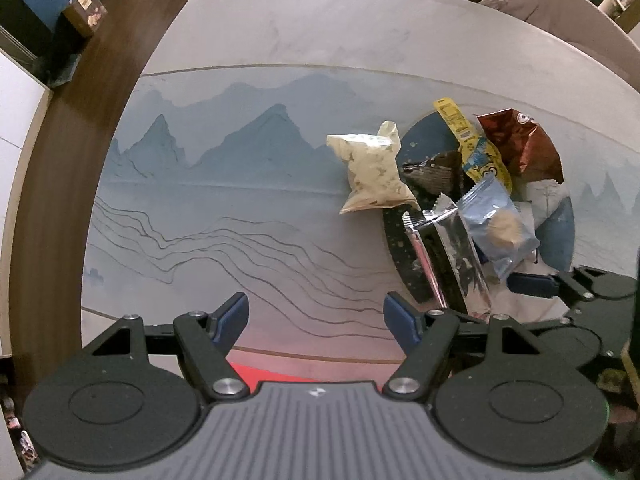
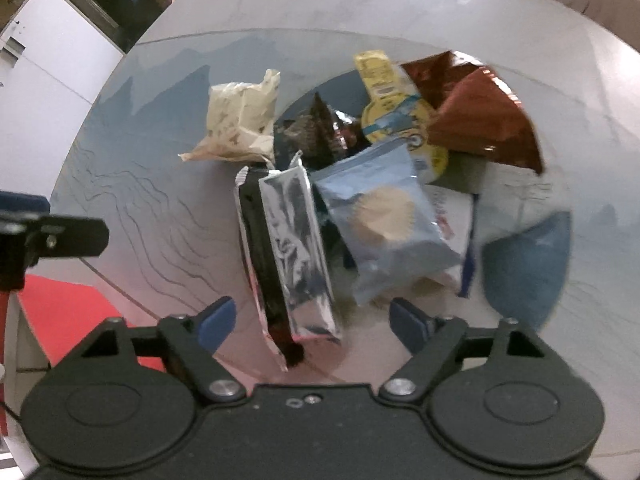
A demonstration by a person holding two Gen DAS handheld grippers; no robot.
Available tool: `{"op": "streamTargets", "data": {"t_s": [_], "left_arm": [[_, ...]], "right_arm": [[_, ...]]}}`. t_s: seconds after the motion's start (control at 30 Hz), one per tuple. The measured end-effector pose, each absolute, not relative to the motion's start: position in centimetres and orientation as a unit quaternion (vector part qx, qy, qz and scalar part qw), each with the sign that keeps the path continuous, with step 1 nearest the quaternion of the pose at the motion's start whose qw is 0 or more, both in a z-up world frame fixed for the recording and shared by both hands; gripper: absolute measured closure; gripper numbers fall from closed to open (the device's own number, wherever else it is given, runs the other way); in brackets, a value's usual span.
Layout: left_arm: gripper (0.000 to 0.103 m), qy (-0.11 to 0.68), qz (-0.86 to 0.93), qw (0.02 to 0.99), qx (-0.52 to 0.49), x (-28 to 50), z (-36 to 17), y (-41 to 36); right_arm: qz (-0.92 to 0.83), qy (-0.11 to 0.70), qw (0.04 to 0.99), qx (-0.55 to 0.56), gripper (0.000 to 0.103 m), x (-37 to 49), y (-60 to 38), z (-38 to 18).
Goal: Organize snacks
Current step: 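Move both tools back toward the silver wrapper and blue packet, then grasp the teal wrapped candy with the left tool while the right tool grasps the silver wrapper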
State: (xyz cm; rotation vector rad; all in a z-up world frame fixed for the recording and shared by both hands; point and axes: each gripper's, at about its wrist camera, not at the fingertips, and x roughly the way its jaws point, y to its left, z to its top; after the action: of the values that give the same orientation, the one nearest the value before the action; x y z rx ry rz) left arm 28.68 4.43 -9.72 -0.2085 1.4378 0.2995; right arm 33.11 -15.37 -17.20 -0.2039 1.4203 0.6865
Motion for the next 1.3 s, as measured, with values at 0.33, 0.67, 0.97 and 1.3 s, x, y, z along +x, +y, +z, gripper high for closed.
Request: {"op": "streamTargets", "data": {"t_s": [0.33,0.67,0.97,1.3], "left_arm": [[0.029,0.653,0.129,0.742,-0.076,29.8,-9.4,4.3],[0.030,0.665,0.095,0.740,-0.048,31.1,-10.9,2.7],[0.039,0.683,0.037,0.730,-0.020,34.0,-14.3,-0.5],[0.069,0.698,0.000,0.716,-0.021,36.0,-17.4,-2.8]], "right_arm": [[0.311,0.635,0.699,-0.104,0.049,33.6,-13.2,-18.0],[0.322,0.636,0.698,-0.069,0.063,33.4,-15.5,-17.1],[0.319,0.633,0.704,-0.037,0.063,33.2,-21.0,-15.5],[0.311,0.636,0.706,-0.006,0.063,32.6,-24.0,-15.8]]}}
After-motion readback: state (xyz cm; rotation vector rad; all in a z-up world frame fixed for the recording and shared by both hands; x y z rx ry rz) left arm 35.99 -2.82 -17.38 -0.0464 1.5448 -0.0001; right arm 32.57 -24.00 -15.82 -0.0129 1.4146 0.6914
